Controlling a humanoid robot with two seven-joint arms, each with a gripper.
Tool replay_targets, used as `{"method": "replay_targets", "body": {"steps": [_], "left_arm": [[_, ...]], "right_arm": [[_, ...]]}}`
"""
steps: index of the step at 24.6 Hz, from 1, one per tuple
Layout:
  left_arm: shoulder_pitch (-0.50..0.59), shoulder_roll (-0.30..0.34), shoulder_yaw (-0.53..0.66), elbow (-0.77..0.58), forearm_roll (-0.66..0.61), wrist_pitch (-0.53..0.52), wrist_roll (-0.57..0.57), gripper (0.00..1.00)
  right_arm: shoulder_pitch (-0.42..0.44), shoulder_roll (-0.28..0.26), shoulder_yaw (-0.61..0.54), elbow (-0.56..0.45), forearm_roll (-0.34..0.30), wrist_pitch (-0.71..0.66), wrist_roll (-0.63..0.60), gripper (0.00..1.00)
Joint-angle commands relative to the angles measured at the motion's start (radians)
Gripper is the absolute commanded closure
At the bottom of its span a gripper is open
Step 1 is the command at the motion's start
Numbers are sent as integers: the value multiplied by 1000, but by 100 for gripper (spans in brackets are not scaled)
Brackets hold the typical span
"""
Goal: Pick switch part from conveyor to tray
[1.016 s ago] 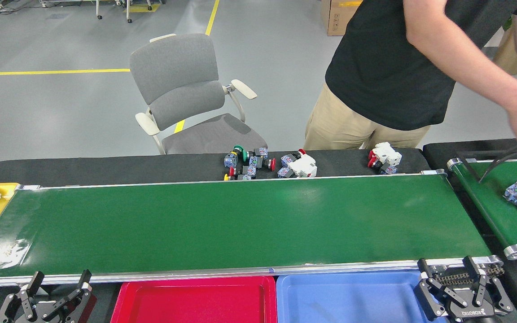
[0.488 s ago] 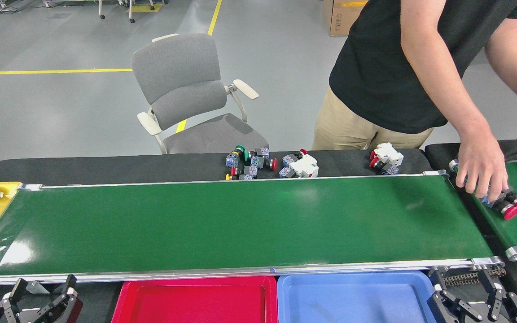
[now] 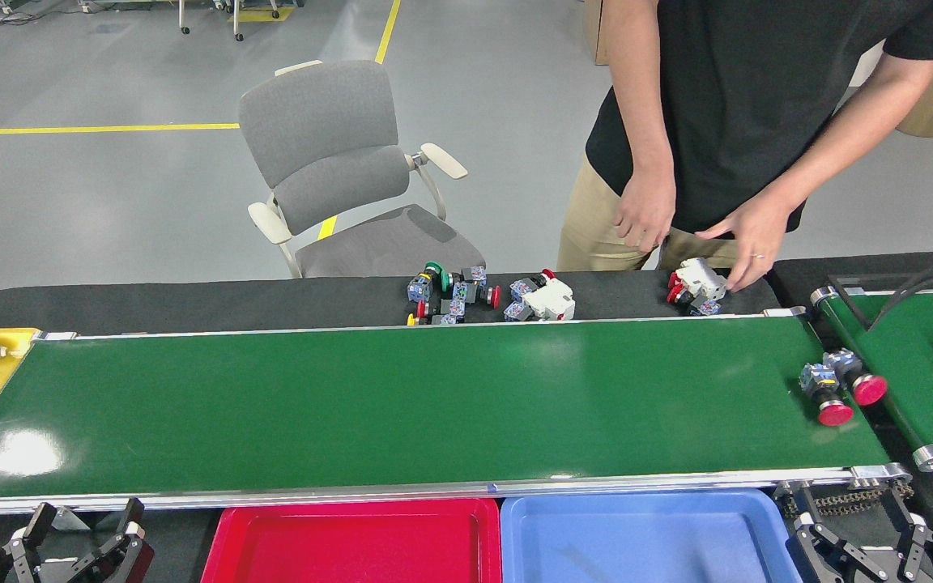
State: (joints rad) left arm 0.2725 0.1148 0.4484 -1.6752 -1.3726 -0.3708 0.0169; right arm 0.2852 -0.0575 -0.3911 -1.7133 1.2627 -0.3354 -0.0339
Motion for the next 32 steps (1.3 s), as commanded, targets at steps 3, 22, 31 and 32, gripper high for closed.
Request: {"method": "replay_targets", "body": {"steps": [3,22,31,32], "left_arm": [[-2,3,10,-17,6,-3,3,0],[-13,19,-10,5,0,-34,-3,0],[-27,19,-20,9,-3,-34,-5,0],[-27,19,-20,9,-3,-34,-5,0]], "right_arm": [[-44,-30,-6,26,-3,4,8,0],[-379,-74,149,322,37,10,227,1],[-469,-91,153,423,34,9,239,1],[-483,-90,156,435,35,9,241,1]]}}
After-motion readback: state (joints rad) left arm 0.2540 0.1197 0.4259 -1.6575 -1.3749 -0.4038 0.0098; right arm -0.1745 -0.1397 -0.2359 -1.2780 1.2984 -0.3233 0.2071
